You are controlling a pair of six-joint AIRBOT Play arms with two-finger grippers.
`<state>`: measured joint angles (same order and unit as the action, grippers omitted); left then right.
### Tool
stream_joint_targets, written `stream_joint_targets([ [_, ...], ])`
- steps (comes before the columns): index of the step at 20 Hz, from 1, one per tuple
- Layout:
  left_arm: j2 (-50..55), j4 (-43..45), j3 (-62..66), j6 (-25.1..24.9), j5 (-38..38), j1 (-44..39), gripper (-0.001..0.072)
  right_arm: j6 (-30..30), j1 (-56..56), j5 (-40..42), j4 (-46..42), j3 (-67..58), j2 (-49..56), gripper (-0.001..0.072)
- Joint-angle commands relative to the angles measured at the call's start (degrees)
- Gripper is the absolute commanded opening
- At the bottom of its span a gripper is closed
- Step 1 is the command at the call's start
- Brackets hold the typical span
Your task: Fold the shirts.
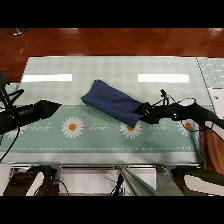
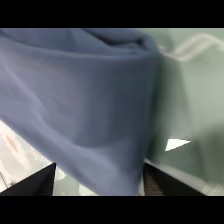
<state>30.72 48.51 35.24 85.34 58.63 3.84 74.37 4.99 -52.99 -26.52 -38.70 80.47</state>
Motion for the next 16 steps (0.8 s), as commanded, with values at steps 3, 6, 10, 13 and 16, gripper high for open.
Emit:
stream_joint_targets([
  [3,0.0,-0.2,0.0,0.0,-0.2,0.0,0.0021,-3.6,4.1,-1.4,0.5,-8.7,6.0,0.0018],
  [6,0.0,-0.1,0.0,0.0,-0.2,0.1,0.0021,-3.5,4.1,-9.4,-2.7,-18.9,5.8,0.0018],
  [10,0.0,-0.2,0.0,0.0,-0.2,0.0,0.0022,3.1,3.9,-17.5,-12.0,-38.4,0.7,0.0018],
  [13,0.0,-0.2,0.0,0.0,-0.1,0.0,0.0022,11.8,0.9,-21.4,-25.4,-50.8,-2.9,0.0017],
  [16,0.0,-0.2,0.0,0.0,-0.2,0.1,0.0022,15.5,-6.1,-28.3,-27.7,-58.4,-5.5,0.0017],
])
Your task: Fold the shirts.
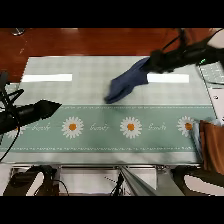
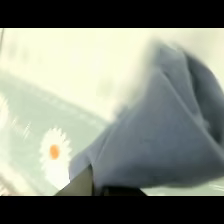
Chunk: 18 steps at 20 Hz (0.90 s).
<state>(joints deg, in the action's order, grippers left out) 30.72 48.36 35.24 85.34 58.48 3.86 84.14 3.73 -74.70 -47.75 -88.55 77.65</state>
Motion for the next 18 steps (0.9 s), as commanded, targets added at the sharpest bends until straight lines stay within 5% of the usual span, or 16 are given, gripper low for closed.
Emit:
stream_joint_targets([
  [1,0.0,0.0,0.0,0.0,0.0,0.0,0.0022,5.7,-7.5,-8.6,-7.0,-9.6,-3.8,0.0017],
  [10,0.0,-1.1,0.0,0.0,-0.9,0.0,0.0022,9.2,-38.4,-31.8,-18.2,-10.3,-13.5,0.0018],
  [18,0.0,-5.3,0.0,0.0,-6.0,0.0,0.0022,9.0,-59.0,-31.7,-41.2,10.6,-34.2,0.0018],
])
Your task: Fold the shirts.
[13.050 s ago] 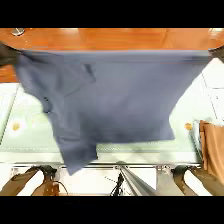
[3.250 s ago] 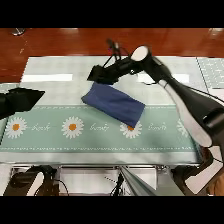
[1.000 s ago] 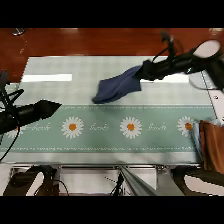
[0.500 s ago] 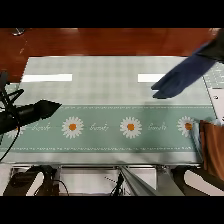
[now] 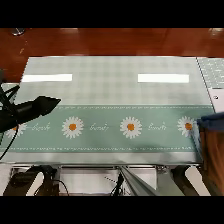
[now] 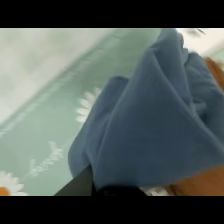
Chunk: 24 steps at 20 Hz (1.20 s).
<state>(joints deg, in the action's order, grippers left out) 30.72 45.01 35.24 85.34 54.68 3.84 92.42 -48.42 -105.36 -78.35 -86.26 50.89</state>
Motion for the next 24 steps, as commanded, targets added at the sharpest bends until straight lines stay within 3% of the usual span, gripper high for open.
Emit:
stream_joint_targets([
  [1,0.0,-2.4,0.0,0.0,-2.6,0.1,0.0022,1.4,-8.3,-1.0,-13.9,11.5,-9.8,0.0018],
  [5,0.0,-4.2,0.0,-1.6,-3.3,0.1,0.0022,4.7,-9.8,0.6,-26.3,19.5,-16.6,0.0021],
  [6,0.0,-4.4,0.0,-2.9,-3.3,0.0,0.0022,7.8,-9.8,1.7,-28.6,19.7,-16.9,0.0126],
  [7,0.0,-4.4,0.0,-3.6,-3.3,0.1,0.0022,9.9,-9.8,3.4,-27.8,19.7,-16.5,0.0534],
  [8,0.0,-4.4,0.0,-3.9,-3.7,0.1,0.0022,7.7,-9.8,4.3,-23.7,19.7,-15.2,0.0622],
  [12,0.0,-4.4,1.0,-5.0,-9.9,0.1,0.0022,1.8,-9.5,10.2,-5.7,18.9,-9.7,0.0615],
  [13,0.2,-4.5,2.8,-7.5,-11.0,0.1,0.0022,1.7,-8.8,14.9,0.8,18.0,-9.0,0.0557],
  [15,1.8,-4.5,9.7,-10.4,-11.1,0.1,0.0021,-2.9,-6.0,27.8,19.5,16.0,-8.3,0.0022],
  [17,6.0,-4.5,19.9,-10.3,-8.7,0.0,0.0020,-11.5,0.6,41.0,39.8,14.8,-7.6,0.0018],
  [18,8.8,-4.5,25.4,-10.3,-6.1,-0.4,0.0020,-15.3,6.3,45.1,43.6,14.3,-7.1,0.0017],
  [19,12.0,-4.5,30.8,-10.3,-2.8,-1.6,0.0020,-17.3,12.5,46.5,41.9,14.3,-6.5,0.0018],
  [21,16.3,-4.3,36.0,-10.3,0.1,-7.1,0.0020,-17.9,28.3,40.5,25.4,14.9,-4.0,0.0018],
  [23,17.5,2.6,33.8,-8.5,0.0,-16.2,0.0020,-11.2,44.7,34.4,7.1,21.3,-1.9,0.0018],
  [24,17.5,10.5,31.1,-3.6,0.0,-20.8,0.0019,-5.1,51.6,35.0,0.0,26.1,-1.0,0.0018],
])
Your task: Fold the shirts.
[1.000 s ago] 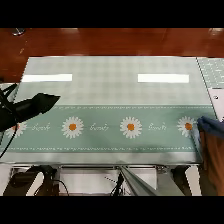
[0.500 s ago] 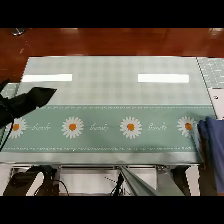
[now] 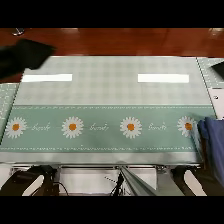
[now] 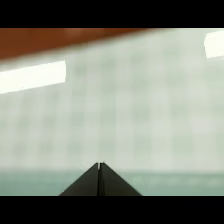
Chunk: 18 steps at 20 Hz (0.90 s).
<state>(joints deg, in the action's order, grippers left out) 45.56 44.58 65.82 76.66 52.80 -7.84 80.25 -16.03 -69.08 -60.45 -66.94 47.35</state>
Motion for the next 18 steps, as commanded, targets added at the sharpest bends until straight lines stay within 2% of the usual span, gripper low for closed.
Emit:
stream_joint_targets([
  [1,2.7,20.9,-3.2,12.2,1.9,-13.5,0.0019,12.4,23.9,1.0,-23.5,10.2,3.7,0.0017],
  [3,3.4,39.7,-10.0,26.4,1.4,-16.7,0.0020,18.2,27.2,4.2,-31.6,10.8,9.0,0.0016],
  [4,4.4,45.5,-11.6,30.6,1.8,-15.9,0.0020,18.6,26.6,4.0,-32.2,9.3,12.6,0.0017],
  [8,7.9,47.2,-12.0,28.9,4.9,-10.8,0.0022,19.0,24.9,3.7,-31.1,6.8,19.8,0.0018],
  [18,7.9,46.9,-12.0,29.1,4.7,-10.0,0.0022,18.9,24.9,3.7,-31.2,6.8,19.9,0.0018],
])
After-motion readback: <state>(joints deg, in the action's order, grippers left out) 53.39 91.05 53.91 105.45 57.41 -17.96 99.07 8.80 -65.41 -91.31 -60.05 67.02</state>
